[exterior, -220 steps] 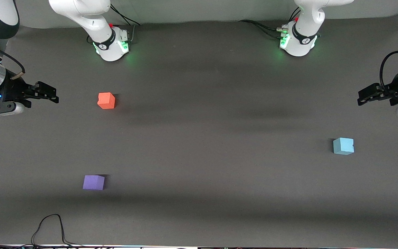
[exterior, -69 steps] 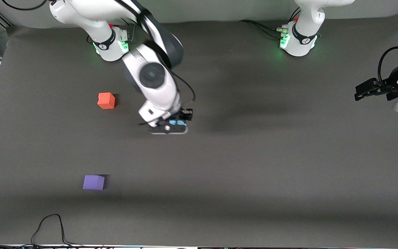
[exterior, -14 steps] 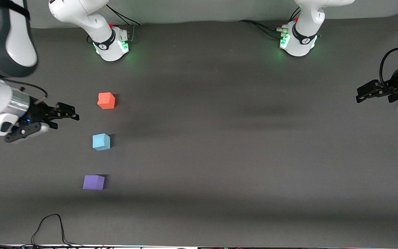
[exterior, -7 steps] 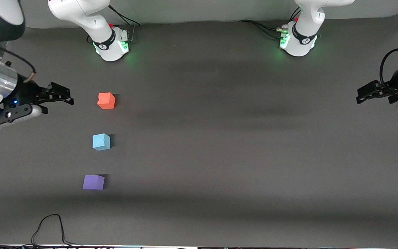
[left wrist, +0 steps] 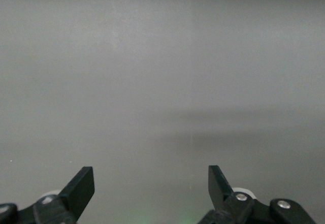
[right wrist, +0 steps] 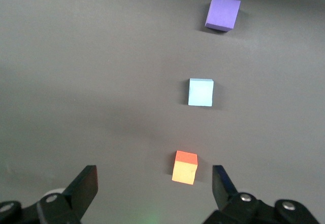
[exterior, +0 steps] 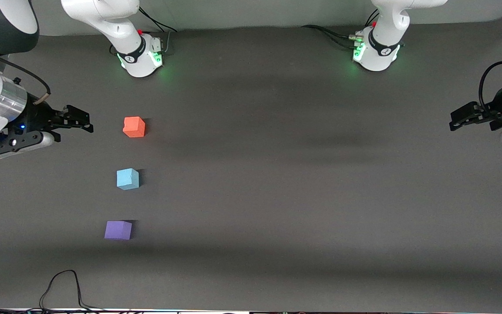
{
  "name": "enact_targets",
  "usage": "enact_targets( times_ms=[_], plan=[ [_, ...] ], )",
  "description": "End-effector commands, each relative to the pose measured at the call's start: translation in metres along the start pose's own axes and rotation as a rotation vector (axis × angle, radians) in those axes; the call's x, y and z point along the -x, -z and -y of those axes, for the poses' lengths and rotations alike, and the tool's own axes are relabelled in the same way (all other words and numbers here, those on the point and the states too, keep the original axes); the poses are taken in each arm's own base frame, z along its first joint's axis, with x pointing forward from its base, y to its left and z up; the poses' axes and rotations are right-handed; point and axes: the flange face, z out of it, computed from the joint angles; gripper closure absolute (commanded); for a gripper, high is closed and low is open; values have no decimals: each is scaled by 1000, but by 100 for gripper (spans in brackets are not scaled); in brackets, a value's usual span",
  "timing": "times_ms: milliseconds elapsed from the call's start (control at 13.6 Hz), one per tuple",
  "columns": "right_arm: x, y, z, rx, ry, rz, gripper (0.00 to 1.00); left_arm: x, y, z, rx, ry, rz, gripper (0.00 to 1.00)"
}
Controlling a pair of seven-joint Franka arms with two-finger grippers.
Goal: Place blue block between orange and purple blocks
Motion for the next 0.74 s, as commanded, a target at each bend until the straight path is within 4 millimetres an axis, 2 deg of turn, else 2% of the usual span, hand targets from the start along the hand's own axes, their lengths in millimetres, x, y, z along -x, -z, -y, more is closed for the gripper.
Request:
enact_targets(
  times_ms=[0,74,442,664],
  plan=[
    [17,6,-10,20,-22,-21,0,0,0,0,-2,-11,-12,0],
    [20,8,-14,20,-29,-19,0,0,0,0,-2,-11,-10,0],
    [33,27,-9,23,-22,1,0,0,0,0,-2,-11,-15,0],
    [33,26,-10,22,-19,3,0,-1,0,0,-2,-11,-18,0]
  ],
)
